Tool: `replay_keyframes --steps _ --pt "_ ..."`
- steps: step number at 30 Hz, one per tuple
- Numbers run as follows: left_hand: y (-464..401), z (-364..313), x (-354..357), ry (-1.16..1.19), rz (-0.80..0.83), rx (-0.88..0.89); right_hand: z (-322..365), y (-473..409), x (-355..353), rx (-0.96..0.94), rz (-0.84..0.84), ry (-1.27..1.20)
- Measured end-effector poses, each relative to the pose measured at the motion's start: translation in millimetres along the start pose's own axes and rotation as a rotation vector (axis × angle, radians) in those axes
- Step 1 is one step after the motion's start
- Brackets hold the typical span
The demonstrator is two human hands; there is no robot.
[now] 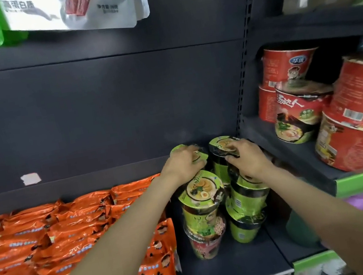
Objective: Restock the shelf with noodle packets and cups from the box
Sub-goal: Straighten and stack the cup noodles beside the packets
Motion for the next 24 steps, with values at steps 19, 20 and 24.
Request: replay_keyframes --steps 19,20,24 --pt "-37.8 27.6 10.5 -0.138 0.166 0.056 -27.4 -59.5 13.7 0.086 0.250 0.126" --pt "-37.3 26.1 11.1 -0.155 0.165 0.041 -27.1 -59.5 13.4 0.099 0.240 0.115" --pt "-34.2 13.7 7.5 -0.173 0.234 -0.001 -19.0 -60.6 13.0 0.098 0.180 0.164"
Point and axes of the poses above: each hand's wrist, its own y-axis away from the middle knuckle, its own x-axis out of the palm, z = x × y, the point moved 6 cm from there along -y, towards the middle knuckle, and after that the axes turned 10 degrees about x, right-handed, at the moved point
